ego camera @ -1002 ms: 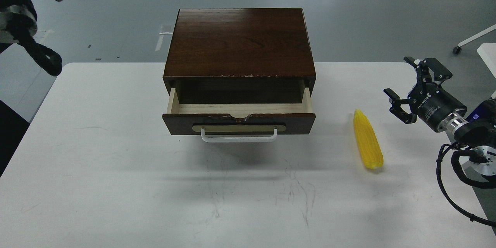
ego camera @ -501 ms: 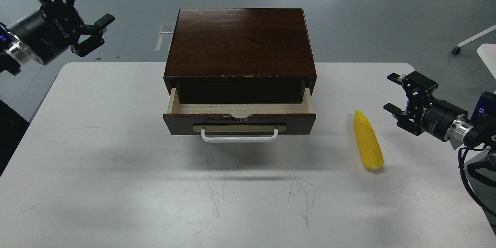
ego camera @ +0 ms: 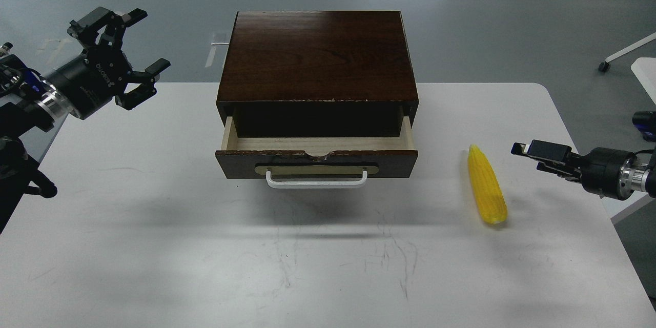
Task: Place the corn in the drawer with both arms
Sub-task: 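Reach the right gripper to the yellow corn and grasp it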
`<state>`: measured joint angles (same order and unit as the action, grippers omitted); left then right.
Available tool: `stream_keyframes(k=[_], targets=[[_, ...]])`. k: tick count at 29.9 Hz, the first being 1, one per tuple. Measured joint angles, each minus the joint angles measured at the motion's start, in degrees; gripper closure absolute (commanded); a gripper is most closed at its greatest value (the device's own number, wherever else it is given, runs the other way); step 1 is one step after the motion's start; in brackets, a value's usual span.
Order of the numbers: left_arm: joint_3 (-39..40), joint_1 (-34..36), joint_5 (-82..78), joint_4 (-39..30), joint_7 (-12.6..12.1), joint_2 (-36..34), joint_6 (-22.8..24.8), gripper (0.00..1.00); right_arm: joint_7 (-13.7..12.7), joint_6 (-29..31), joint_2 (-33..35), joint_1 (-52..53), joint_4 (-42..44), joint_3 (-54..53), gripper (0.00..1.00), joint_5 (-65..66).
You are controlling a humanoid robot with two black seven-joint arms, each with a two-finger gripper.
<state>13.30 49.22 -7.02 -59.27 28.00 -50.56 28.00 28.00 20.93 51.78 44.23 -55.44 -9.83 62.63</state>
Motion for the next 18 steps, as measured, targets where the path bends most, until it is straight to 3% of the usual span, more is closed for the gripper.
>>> stream_keyframes(k=[6,13,16,18], targets=[[1.7,0.0,-0.1,-0.1,0.0,0.5,0.0,0.02,0.0,-0.3,-2.2,0.5,0.3,3.1,0.00,3.4],[2.2,0.0,-0.1,0.0,0.0,0.6,0.0,0.02,0.0,-5.3,-5.0,3.4,0.7,12.5,0.05,3.6],[2.3,-0.1,-0.1,0.0,0.0,0.5,0.0,0.02,0.0,-7.4,-6.7,3.8,1.5,14.1,0.10,3.6],[2.3,-0.1,-0.1,0.0,0.0,0.5,0.0,0.02,0.0,-7.9,-7.6,4.1,2.1,14.4,0.25,3.6]])
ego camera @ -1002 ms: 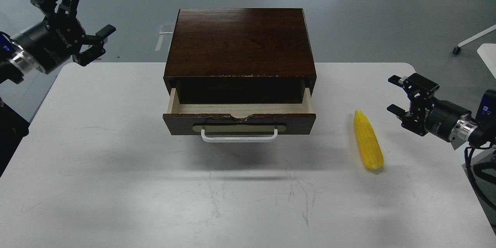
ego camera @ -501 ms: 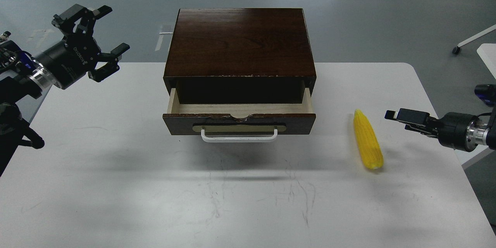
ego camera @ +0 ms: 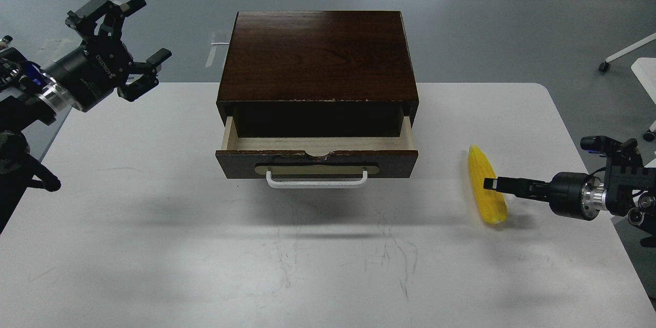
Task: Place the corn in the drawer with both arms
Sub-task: 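Reach the right gripper to the yellow corn and grasp it, then lift the corn with the right gripper and carry it over the drawer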
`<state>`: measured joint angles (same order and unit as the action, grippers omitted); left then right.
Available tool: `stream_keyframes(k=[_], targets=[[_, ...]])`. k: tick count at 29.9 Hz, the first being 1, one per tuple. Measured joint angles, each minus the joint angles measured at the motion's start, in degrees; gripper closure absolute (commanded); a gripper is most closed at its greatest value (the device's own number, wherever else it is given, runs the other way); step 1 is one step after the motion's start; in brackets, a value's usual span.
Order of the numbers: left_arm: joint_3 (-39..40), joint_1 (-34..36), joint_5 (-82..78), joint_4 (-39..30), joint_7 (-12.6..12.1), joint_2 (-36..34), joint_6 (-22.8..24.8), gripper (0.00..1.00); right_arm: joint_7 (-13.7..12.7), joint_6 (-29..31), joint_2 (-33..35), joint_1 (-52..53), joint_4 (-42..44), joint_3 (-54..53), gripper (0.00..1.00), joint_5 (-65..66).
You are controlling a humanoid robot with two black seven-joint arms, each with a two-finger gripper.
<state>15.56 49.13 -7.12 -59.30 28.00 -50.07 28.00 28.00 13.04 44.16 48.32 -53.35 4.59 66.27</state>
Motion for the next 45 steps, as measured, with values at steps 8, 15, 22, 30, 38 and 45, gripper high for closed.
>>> stream_keyframes(k=[8,15,22,30,38,45], targets=[[0.2,0.0,0.0,0.0,0.0,0.0,0.0,0.02,0.0,-0.2,-1.5,0.6,0.4,1.6,0.92,0.0],[0.2,0.0,0.0,0.0,0.0,0.0,0.0,0.02,0.0,-0.2,-1.5,0.9,0.1,2.5,1.00,0.0],[0.2,0.0,0.0,0.0,0.0,0.0,0.0,0.02,0.0,-0.2,0.8,4.8,-1.9,2.6,1.00,0.0],[1.0,0.0,0.0,0.0,0.0,0.3,0.0,0.02,0.0,0.3,7.5,22.3,-11.1,4.2,1.00,0.1],[1.2,0.0,0.0,0.0,0.0,0.6,0.0,0.02,0.0,0.3,2.5,46.0,-16.0,16.7,1.00,1.8],[1.3,0.0,-0.2,0.1,0.0,0.5,0.0,0.02,0.0,-0.2,-11.2,59.0,-16.3,25.2,1.00,8.6]])
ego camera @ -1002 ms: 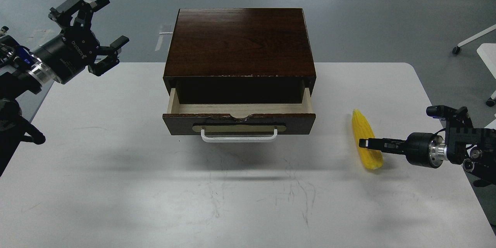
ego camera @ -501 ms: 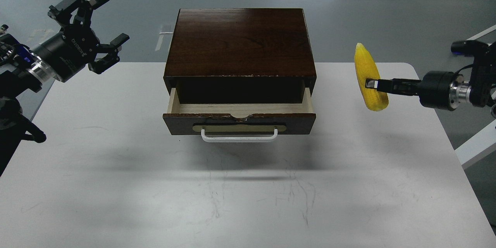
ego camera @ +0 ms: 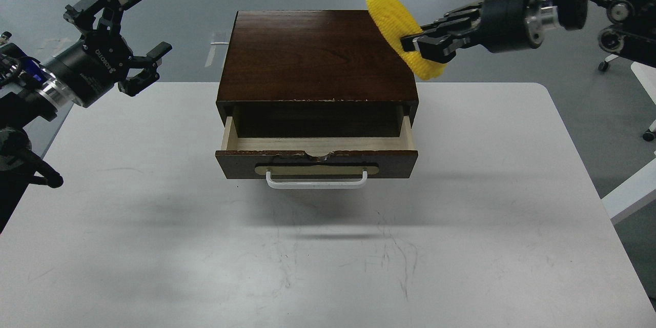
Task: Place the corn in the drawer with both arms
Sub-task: 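Lift the corn with the right gripper and carry it over the drawer, then lower the corn into the open drawer with the right gripper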
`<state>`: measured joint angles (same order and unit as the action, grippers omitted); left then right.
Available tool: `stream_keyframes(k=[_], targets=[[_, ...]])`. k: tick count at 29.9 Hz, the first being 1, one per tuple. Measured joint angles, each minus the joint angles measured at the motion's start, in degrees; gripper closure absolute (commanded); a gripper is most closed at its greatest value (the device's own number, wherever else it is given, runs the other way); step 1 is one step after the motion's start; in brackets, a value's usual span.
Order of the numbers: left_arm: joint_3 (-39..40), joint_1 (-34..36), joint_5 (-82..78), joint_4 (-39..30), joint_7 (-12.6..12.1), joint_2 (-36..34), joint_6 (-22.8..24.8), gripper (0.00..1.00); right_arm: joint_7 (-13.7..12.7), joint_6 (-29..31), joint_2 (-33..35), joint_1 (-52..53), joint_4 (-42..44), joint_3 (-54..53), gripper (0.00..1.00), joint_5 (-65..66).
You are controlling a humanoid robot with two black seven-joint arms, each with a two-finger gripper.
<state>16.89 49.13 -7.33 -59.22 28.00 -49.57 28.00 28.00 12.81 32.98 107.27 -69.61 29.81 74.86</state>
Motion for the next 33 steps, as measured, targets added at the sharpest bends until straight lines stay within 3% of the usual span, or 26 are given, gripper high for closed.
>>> stream_keyframes(k=[7,15,33], targets=[[0.3,0.1,-0.4,0.0,0.0,-0.1,0.0,0.02,0.0,-6.0,-9.6,5.0,-0.4,2.0,1.00,13.6],[0.4,0.2,-0.6,-0.1,0.0,-0.6,0.0,0.02,0.0,-14.7,-14.1,5.6,-0.5,5.6,1.00,26.5],[0.4,0.1,-0.6,-0.1,0.0,-0.9,0.0,0.02,0.0,-15.7,-16.6,-1.1,0.0,7.5,1.00,27.4]])
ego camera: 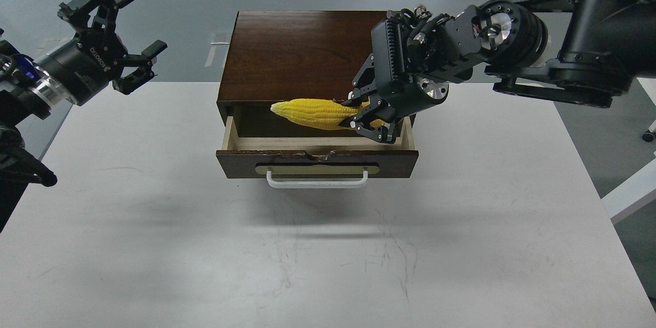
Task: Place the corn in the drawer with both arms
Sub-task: 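Lower the corn into the open drawer with the right gripper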
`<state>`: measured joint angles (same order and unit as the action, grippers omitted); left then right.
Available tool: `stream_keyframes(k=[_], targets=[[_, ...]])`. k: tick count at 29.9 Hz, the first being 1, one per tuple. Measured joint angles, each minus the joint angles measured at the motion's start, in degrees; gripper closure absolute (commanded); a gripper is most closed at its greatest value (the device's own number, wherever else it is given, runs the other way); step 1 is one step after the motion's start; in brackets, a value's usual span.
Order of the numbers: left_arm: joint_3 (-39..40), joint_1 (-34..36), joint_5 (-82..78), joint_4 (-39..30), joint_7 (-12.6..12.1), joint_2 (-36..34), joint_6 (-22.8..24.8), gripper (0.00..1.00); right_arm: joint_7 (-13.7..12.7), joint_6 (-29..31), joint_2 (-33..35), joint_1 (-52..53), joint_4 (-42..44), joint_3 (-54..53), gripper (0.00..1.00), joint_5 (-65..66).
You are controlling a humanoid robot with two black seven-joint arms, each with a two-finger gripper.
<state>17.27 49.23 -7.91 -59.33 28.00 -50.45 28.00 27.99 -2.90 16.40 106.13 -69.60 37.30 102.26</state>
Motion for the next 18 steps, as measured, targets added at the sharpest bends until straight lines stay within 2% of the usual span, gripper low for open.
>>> stream_keyframes(k=[4,8,18], targets=[[0.2,0.0,0.0,0.0,0.0,-0.1,0.0,0.02,0.0,0.0,-1.1,-0.8,0.5,0.7,0.94,0.0],[0.2,0.0,0.0,0.0,0.0,-0.3,0.0,0.02,0.0,-0.1,-2.3,-2.1,2.0,1.0,0.92,0.0],[0.2,0.0,0.1,-0.1,0.0,-1.0,0.0,0.02,0.0,-0.1,-3.4,-3.9,3.5,1.1,0.74,0.0]])
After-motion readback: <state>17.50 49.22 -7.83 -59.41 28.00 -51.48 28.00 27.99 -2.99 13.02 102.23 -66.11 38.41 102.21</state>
